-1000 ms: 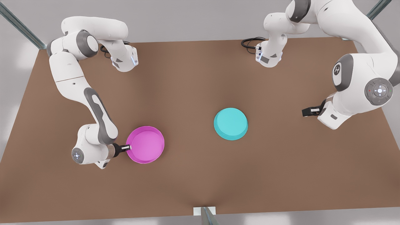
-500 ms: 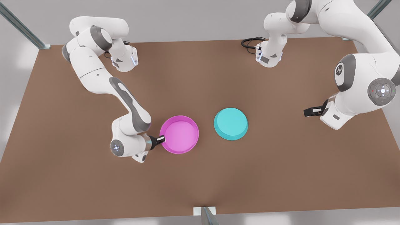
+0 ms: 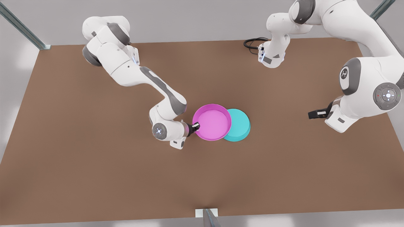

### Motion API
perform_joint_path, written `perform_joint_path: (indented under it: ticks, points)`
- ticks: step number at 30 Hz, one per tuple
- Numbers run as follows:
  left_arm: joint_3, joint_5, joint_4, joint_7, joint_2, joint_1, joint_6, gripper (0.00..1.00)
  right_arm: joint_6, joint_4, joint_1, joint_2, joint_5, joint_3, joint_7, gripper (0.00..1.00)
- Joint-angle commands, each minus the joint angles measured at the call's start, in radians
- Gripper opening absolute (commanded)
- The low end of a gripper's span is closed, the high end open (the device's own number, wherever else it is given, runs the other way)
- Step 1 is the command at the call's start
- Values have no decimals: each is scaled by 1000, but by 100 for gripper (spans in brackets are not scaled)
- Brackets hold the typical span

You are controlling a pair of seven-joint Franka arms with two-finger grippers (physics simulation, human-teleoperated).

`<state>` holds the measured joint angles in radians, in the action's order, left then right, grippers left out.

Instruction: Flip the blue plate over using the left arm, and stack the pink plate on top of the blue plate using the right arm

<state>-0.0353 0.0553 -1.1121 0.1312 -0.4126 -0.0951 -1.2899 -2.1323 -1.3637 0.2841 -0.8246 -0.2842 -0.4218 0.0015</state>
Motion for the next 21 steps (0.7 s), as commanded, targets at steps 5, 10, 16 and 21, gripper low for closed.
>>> perform_joint_path:
  ticks: [5, 10, 16, 21]
  points:
    - [0, 0, 0, 4, 0, 0, 3, 100, -58, 14, 69, -19, -1, 0, 48, 21]
    - [0, 0, 0, 5, 0, 0, 4, 100, -80, 123, 141, -90, -15, 6, 100, 21]
    - [0, 0, 0, 5, 0, 0, 6, 100, -101, 187, 190, -146, -16, 26, 106, 21]
    - [0, 0, 0, 5, 0, -2, 6, 100, -101, 216, 208, -180, -16, 26, 101, 21]
